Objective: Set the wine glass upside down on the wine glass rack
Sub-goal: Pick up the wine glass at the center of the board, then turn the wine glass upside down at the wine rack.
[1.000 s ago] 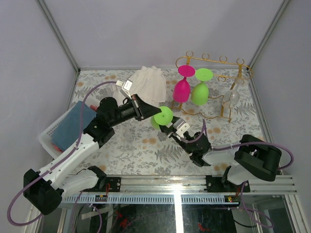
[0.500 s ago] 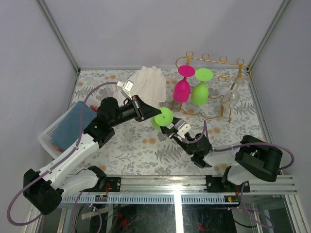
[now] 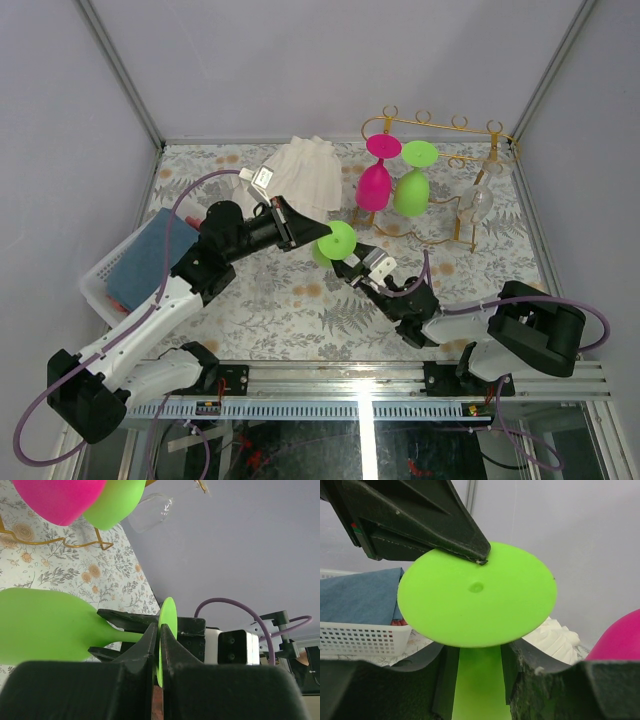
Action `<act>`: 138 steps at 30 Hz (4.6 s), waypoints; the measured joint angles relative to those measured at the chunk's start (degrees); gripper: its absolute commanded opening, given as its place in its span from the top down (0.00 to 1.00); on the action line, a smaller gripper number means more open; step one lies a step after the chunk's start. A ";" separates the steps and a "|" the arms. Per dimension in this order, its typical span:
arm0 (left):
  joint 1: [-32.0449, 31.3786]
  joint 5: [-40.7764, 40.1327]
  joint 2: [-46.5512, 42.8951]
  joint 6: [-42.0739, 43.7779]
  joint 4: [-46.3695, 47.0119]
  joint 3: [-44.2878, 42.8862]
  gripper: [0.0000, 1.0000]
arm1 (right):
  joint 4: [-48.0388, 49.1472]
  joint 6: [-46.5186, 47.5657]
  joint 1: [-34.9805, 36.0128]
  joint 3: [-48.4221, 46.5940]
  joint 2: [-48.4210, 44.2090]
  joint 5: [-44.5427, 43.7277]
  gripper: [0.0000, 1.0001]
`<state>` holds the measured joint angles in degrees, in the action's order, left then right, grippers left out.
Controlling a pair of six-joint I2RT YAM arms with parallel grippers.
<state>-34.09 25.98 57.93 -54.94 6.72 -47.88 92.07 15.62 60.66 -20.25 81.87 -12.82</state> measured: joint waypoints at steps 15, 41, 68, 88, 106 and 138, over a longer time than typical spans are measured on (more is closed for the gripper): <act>-0.09 -0.63 -0.13 -0.35 -2.10 -1.53 0.99 | 0.81 -3.23 0.15 1.55 -2.73 -0.98 1.00; 5.49 2.47 3.13 5.77 -0.83 -10.08 0.47 | -52.30 -6.05 -1.16 2.80 -47.28 -15.91 1.00; -34.75 -32.37 -4.74 90.92 -1.31 -4.11 0.32 | -101.33 -35.76 -1.20 -33.62 -41.77 -3.19 1.00; -37.00 -32.46 -2.47 106.29 -0.70 -3.02 0.70 | -107.14 -38.10 -1.25 -35.52 -36.98 4.94 1.00; -37.44 -32.76 -0.63 108.17 -3.82 -4.83 1.00 | -108.21 -36.65 -1.20 -32.33 -43.10 5.29 0.55; -37.05 -36.92 -0.44 105.66 -3.58 -4.83 0.48 | -100.08 -34.21 -1.20 -21.44 -47.80 -1.36 1.00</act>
<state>-71.13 -10.94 57.49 50.72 3.14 -52.71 -8.01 -18.59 59.46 -41.69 34.06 -14.17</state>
